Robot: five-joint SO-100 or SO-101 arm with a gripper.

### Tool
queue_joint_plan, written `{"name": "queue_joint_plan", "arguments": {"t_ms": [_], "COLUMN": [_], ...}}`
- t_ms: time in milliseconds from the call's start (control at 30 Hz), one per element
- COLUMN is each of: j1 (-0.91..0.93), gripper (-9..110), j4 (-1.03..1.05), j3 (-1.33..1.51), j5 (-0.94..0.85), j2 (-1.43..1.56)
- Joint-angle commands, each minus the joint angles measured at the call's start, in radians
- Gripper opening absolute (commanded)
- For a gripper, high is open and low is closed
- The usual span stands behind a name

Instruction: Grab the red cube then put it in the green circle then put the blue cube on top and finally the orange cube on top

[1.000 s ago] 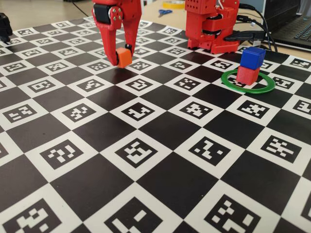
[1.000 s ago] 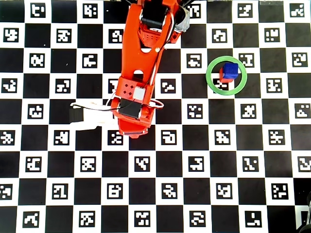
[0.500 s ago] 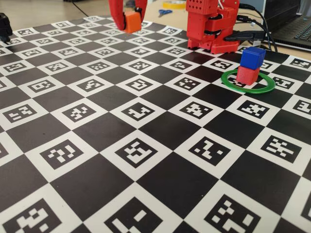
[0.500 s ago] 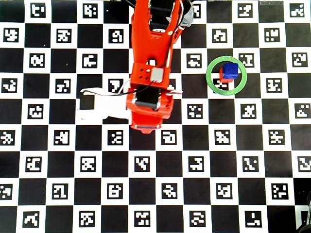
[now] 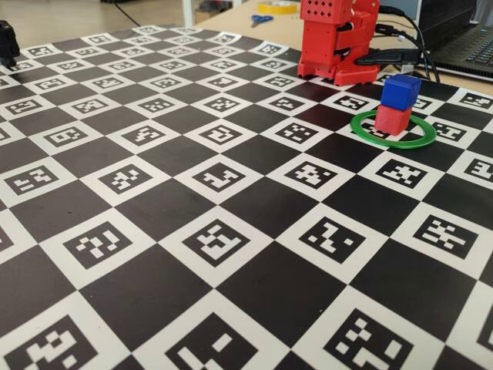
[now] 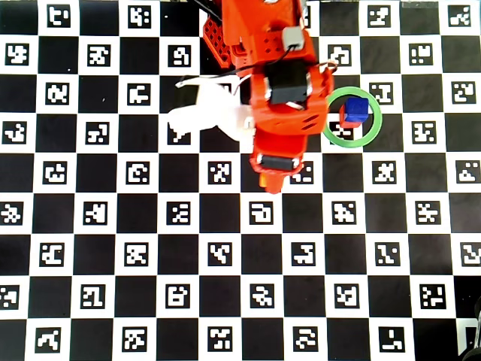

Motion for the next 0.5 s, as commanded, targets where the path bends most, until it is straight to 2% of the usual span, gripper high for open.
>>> {"name": "queue_joint_plan", "arguments": {"t_ms": [0,467], "j1": [-0.064,-0.337], "gripper": [6,5], "j4": [0.025,0.031], "j3": [-0.005,0.123], "j5": [0.055,0.164], "j2": [0.083,0.140]}}
